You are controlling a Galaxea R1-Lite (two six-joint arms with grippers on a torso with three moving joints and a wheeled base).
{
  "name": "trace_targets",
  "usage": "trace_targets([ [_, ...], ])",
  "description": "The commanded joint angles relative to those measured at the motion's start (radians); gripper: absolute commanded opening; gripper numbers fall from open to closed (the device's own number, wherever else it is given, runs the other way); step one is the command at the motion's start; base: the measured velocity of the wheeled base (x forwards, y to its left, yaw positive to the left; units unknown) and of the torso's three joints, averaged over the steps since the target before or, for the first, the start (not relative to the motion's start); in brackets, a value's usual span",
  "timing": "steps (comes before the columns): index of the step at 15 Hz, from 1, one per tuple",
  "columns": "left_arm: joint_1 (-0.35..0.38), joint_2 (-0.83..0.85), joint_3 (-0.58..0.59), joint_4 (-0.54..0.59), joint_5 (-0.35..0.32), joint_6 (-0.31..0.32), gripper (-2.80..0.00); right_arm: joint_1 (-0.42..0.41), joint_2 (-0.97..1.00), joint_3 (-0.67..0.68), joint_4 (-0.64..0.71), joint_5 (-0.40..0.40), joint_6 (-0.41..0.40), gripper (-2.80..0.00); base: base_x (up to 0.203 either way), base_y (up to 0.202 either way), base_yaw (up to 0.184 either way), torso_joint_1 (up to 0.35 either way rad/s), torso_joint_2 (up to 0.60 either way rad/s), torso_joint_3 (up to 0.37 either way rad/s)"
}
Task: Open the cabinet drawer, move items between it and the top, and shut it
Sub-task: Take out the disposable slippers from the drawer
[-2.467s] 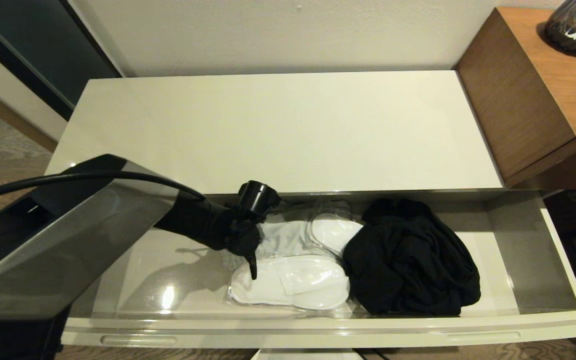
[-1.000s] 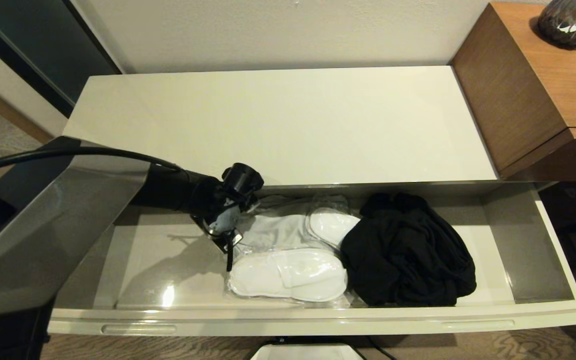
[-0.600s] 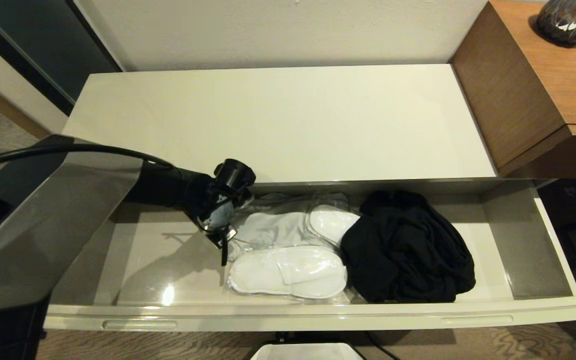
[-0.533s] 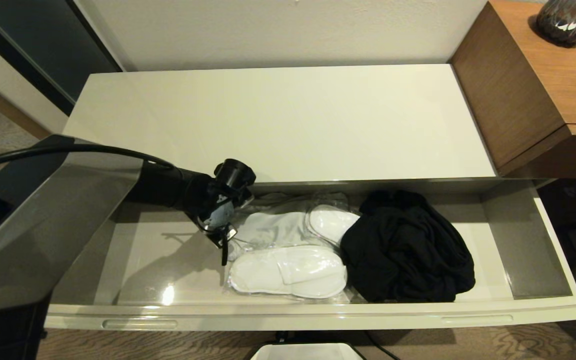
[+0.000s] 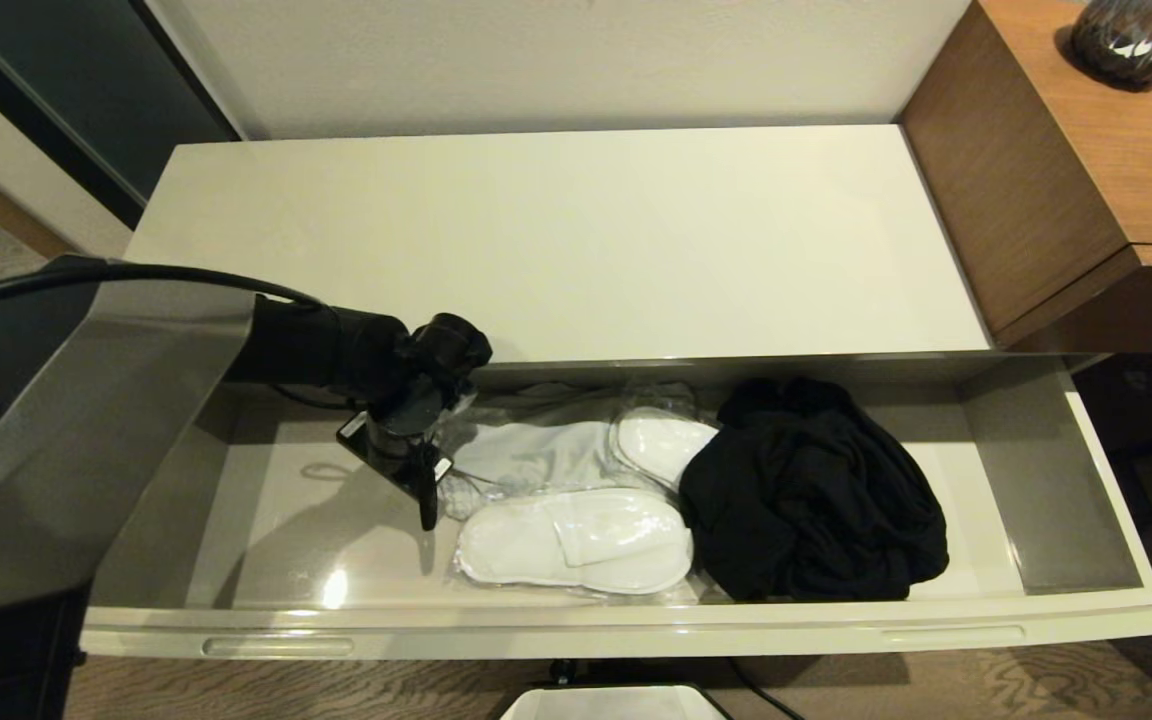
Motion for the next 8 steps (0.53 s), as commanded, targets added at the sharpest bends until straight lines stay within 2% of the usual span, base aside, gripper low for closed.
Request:
trace_targets([
  [1, 0.008, -0.400, -0.184, 0.332, -0.097, -0.291, -2.80, 0.000, 0.002, 0.000, -0.001, 0.000, -0.001, -2.80, 0.000, 0.000, 0.000, 0.000, 0.00, 0.000],
  [2, 0.016, -0.387, -0.168, 0.401, -0.177, -0.370, -2.80, 0.000, 0.002, 0.000, -0.001, 0.000, -0.001, -2.80, 0.000, 0.000, 0.000, 0.000, 0.00, 0.000],
  [4, 0.035, -0.392, -0.109, 0.419, -0.257, -0.440, -2.80, 0.000, 0.002, 0.000, -0.001, 0.000, 0.001, -2.80, 0.000, 0.000, 0.000, 0.000, 0.00, 0.000],
  [8, 0.057, -0.388, -0.128, 0.375, -0.255, -0.437, -2.80, 0.000, 0.002, 0.000, -0.001, 0.000, -0.001, -2.80, 0.000, 0.000, 0.000, -0.001, -0.01, 0.007],
])
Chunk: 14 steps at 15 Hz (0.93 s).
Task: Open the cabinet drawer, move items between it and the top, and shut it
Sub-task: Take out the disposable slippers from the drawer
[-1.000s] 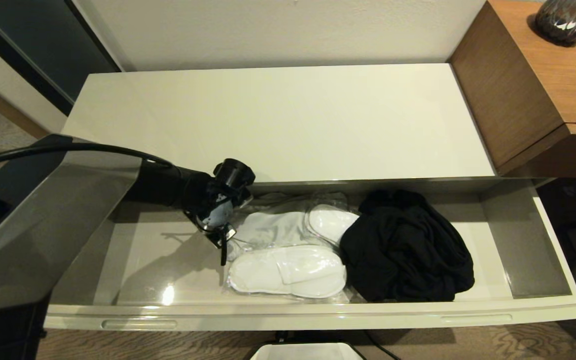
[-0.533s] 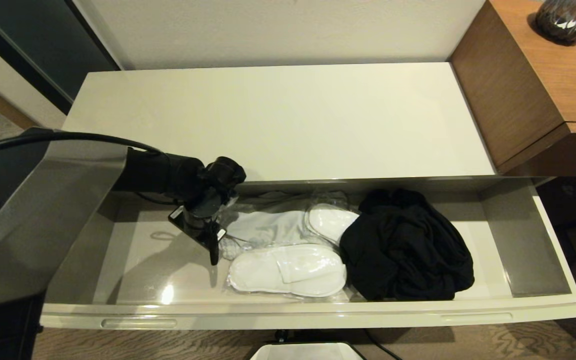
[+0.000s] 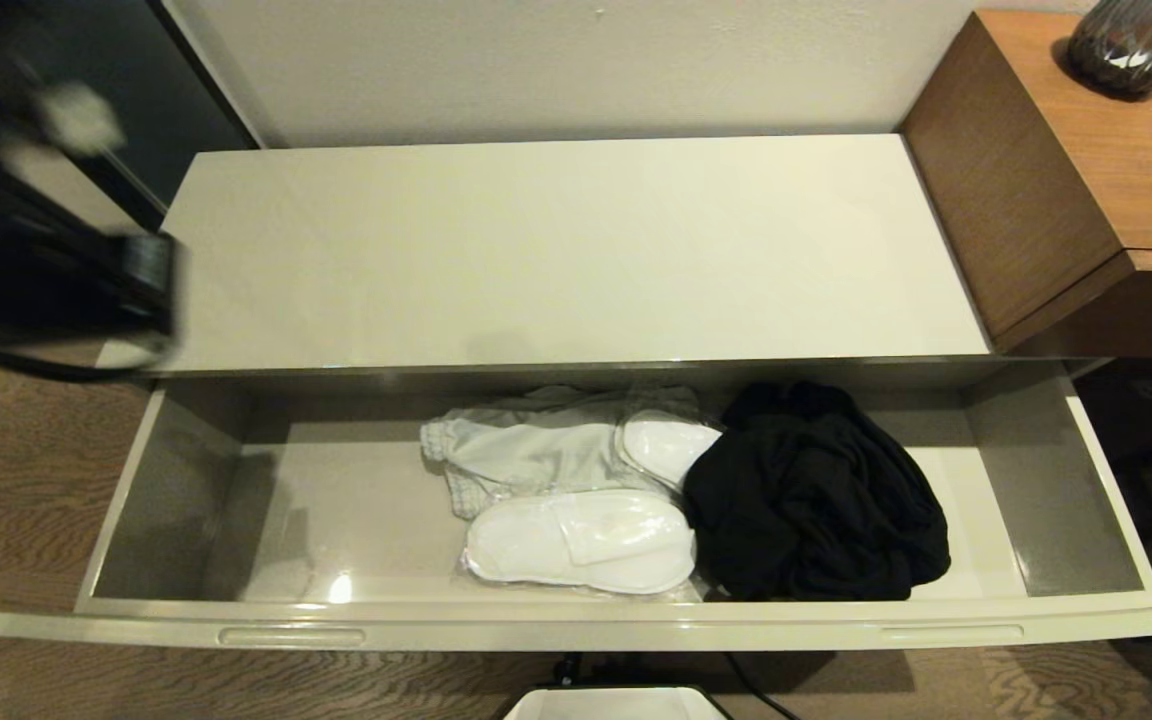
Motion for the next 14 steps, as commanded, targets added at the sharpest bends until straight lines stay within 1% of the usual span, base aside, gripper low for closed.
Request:
trace_targets([
  [1, 0.007, 0.293, -0.009, -0.014, -0.011, 0.030, -2.80, -0.002, 0.001, 0.000, -0.003, -0.001, -0.001, -2.80, 0.000, 0.000, 0.000, 0.000, 0.00, 0.000],
  [6, 0.005, 0.277, -0.010, -0.014, -0.003, 0.029, -2.80, -0.002, 0.001, 0.000, -0.003, -0.001, 0.001, -2.80, 0.000, 0.000, 0.000, 0.000, 0.00, 0.000],
  [9, 0.005, 0.270, -0.007, -0.012, -0.015, 0.029, -2.80, -0.002, 0.001, 0.000, -0.002, -0.001, 0.001, -2.80, 0.000, 0.000, 0.000, 0.000, 0.00, 0.000],
  [11, -0.024, 0.270, -0.013, -0.012, -0.018, 0.051, -2.80, -0.002, 0.001, 0.000, -0.003, -0.001, -0.001, -2.80, 0.000, 0.000, 0.000, 0.000, 0.00, 0.000],
  [14, -0.026, 0.267, -0.015, -0.006, -0.018, 0.059, -2.80, -0.002, 0.001, 0.000, -0.003, -0.001, 0.001, -2.80, 0.000, 0.000, 0.000, 0.000, 0.00, 0.000],
])
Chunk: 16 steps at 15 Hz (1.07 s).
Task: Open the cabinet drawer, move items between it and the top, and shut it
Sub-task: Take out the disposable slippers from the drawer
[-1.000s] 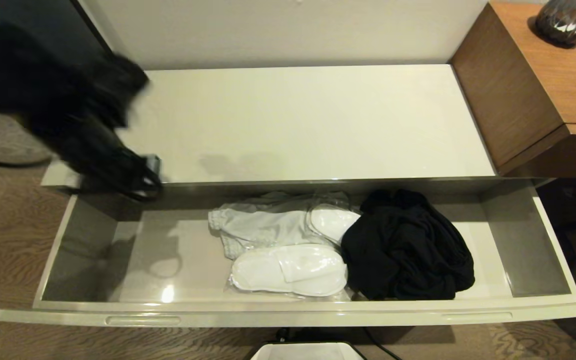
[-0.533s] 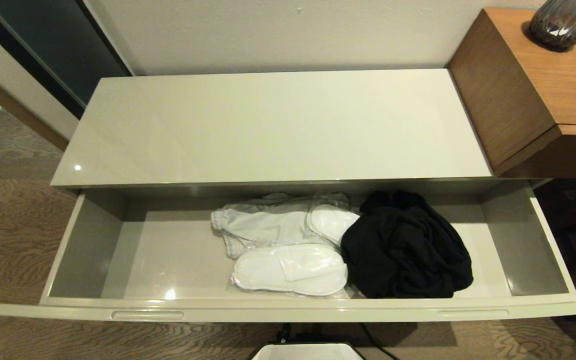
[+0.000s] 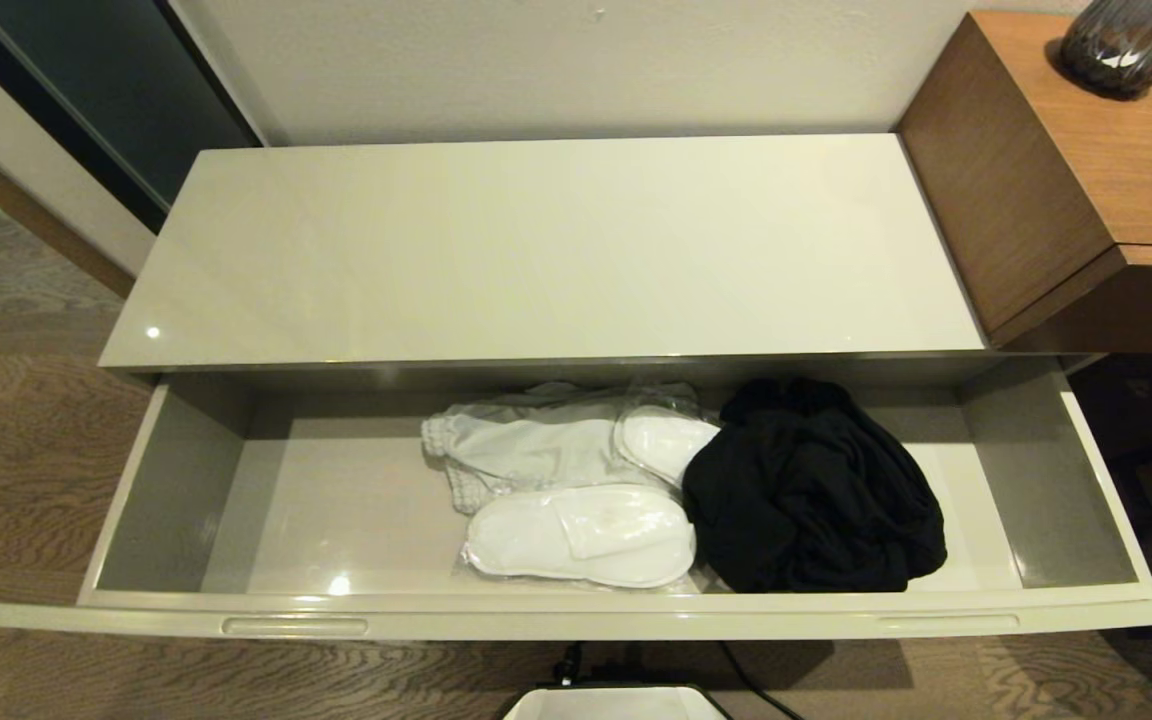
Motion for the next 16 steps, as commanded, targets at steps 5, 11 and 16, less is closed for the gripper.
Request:
trace_targets([
  [5, -0.024, 1.201, -0.017, 0.070, 0.001, 0.043, -2.80, 0.000, 0.002, 0.000, -0.001, 0.000, 0.001, -2.80, 0.001, -0.009, 0.000, 0.000, 0.00, -0.003],
  [11, -0.057, 1.180, -0.015, 0.066, 0.000, 0.032, -2.80, 0.000, 0.002, 0.000, -0.001, 0.000, 0.001, -2.80, 0.000, 0.000, 0.000, 0.000, 0.00, 0.000],
  [16, -0.058, 1.176, -0.006, 0.069, 0.003, 0.032, -2.80, 0.000, 0.002, 0.000, -0.001, 0.000, -0.001, -2.80, 0.000, 0.000, 0.000, 0.000, 0.00, 0.000],
])
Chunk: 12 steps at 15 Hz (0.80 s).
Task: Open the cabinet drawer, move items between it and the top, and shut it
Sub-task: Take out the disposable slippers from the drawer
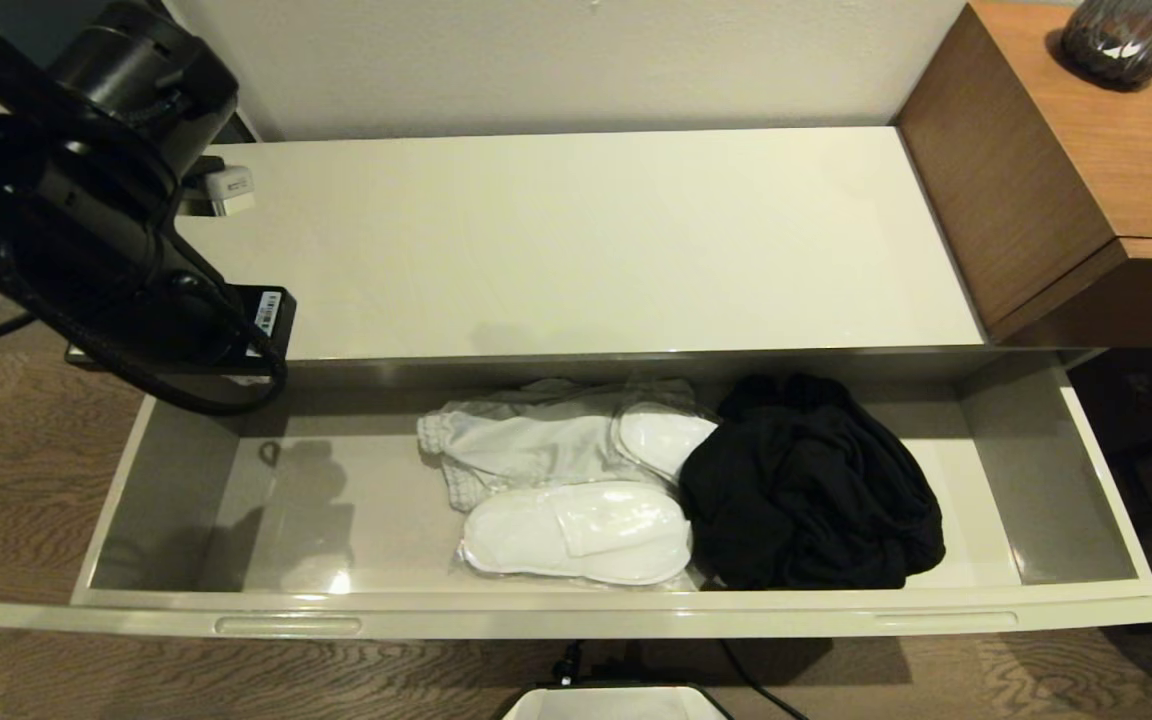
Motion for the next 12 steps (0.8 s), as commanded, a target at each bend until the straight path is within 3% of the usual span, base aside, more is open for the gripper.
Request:
trace_targets([
  [1, 0.000, 0.006, 0.001, 0.005, 0.005, 0.003, -2.80, 0.000, 0.002, 0.000, -0.001, 0.000, -0.001, -2.80, 0.000, 0.000, 0.000, 0.000, 0.00, 0.000],
  [5, 0.000, 0.003, -0.007, 0.005, 0.005, 0.009, -2.80, 0.000, 0.002, 0.000, -0.001, 0.000, 0.001, -2.80, -0.133, 0.000, 0.000, -0.001, 0.00, 0.004],
  [12, -0.007, 0.005, -0.013, 0.005, 0.002, 0.012, -2.80, 0.000, 0.002, 0.000, -0.001, 0.000, -0.001, -2.80, 0.000, 0.000, 0.000, 0.000, 0.00, 0.000],
])
